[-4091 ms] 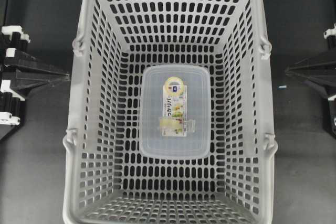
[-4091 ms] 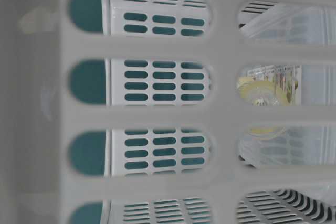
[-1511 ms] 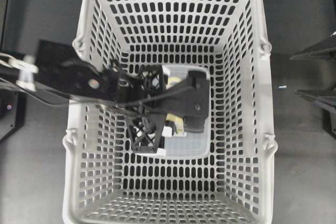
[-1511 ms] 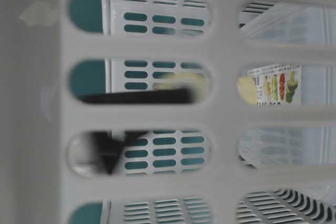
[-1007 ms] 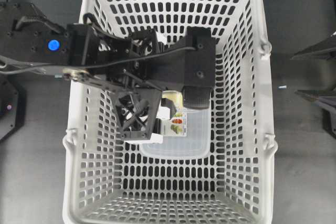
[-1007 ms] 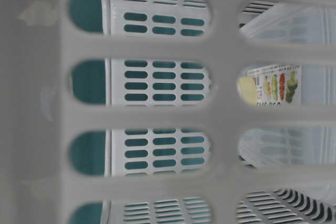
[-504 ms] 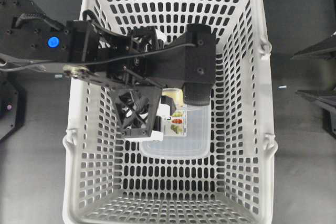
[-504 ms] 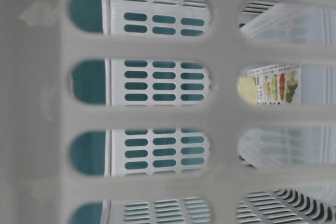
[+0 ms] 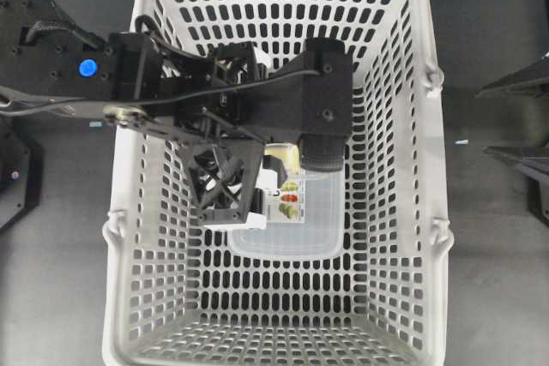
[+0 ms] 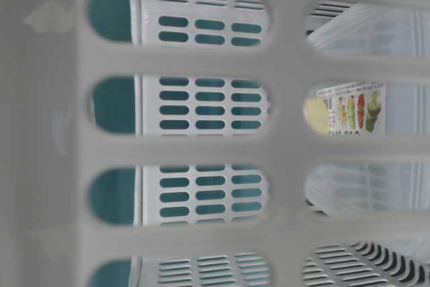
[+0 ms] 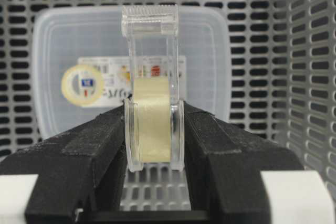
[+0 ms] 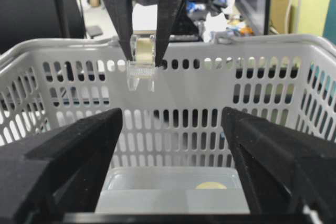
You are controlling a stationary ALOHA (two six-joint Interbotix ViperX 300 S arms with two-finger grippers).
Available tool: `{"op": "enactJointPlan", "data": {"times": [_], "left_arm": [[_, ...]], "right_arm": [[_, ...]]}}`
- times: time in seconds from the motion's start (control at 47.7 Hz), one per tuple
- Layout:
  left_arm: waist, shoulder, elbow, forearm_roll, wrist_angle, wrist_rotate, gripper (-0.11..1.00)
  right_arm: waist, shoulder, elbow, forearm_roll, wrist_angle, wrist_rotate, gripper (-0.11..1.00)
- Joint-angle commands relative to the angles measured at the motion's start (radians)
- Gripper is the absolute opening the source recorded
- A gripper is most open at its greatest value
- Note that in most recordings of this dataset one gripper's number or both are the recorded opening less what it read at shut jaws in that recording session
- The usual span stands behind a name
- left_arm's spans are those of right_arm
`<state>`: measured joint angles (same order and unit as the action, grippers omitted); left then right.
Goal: Pick up the tape dispenser from the shopping basket with the left arm.
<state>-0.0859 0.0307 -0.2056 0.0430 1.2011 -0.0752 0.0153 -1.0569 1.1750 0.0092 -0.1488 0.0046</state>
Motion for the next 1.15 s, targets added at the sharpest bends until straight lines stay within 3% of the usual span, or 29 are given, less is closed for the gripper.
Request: {"op": "enactJointPlan", "data": {"times": [0.0, 1.133], "left_arm": [[-0.003, -0.014, -0.015, 0.003, -0.003, 0.002, 0.28], [-0.011, -0.015, 0.009, 0.002, -0.003, 0.000, 0.28]], "right_arm": [[0.002, 0.005, -0.009, 0.003, -0.006, 0.000, 0.74], [0.002, 0.005, -0.005, 0.003, -0.005, 0.000, 0.74]]}}
